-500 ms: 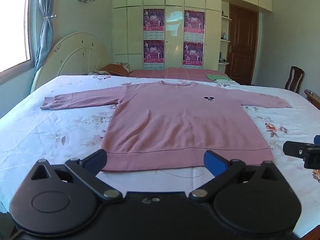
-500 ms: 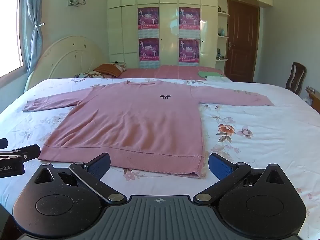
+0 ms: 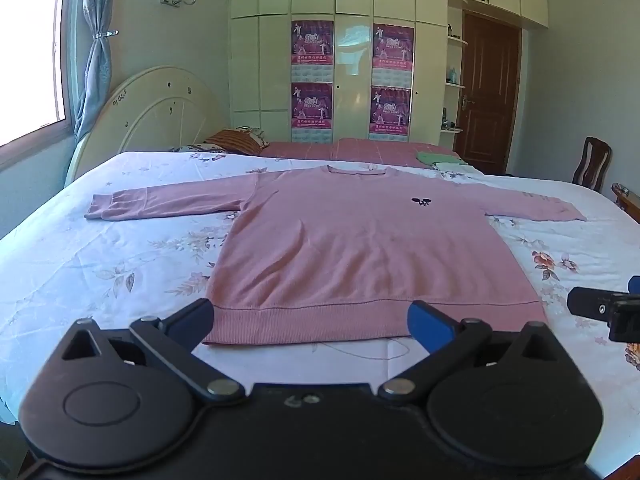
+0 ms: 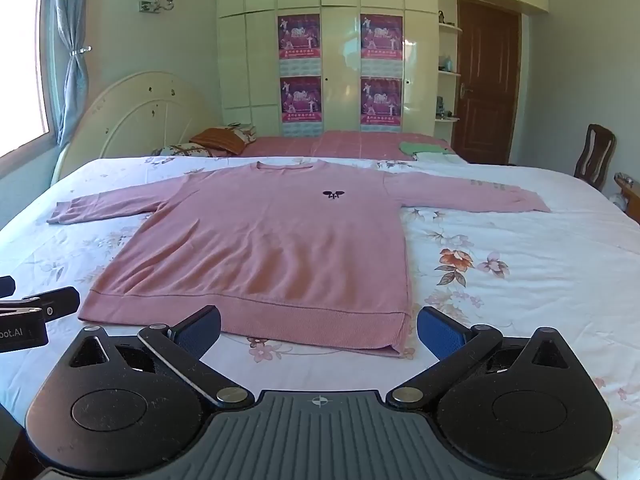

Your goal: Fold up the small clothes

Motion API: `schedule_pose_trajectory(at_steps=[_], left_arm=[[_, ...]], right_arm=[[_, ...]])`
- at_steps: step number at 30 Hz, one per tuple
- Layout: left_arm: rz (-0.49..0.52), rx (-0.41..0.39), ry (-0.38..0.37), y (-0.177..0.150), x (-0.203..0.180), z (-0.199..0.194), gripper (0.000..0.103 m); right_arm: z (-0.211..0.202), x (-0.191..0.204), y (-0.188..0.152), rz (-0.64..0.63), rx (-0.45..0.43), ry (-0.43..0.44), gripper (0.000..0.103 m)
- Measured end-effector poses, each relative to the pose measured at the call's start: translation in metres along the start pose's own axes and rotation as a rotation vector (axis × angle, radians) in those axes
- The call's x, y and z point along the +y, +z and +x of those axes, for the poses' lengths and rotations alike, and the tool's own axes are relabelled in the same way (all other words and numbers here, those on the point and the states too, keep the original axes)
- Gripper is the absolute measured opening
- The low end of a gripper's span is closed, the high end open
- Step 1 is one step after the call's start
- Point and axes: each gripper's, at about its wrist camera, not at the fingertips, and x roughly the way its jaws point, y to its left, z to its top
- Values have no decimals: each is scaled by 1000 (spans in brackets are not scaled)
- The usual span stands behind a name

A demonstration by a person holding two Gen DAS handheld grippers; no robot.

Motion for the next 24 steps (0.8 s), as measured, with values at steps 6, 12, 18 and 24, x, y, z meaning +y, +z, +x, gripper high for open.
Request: schedule_pose_trajectory(at_steps=[6, 12, 18, 24], left_arm=[[-2, 0, 0, 0, 0, 0, 103], [0, -3, 4, -1, 0, -1, 103], [0, -7, 5, -1, -1, -2, 103], [1, -7, 3, 0, -2, -2, 103]], right_arm=[[-1, 1, 0, 0, -1, -1, 103], [-1, 1, 0, 1, -2, 1, 103], [-2, 2, 0, 5, -6, 3, 103], [-3, 3, 0, 12, -7, 1, 103]])
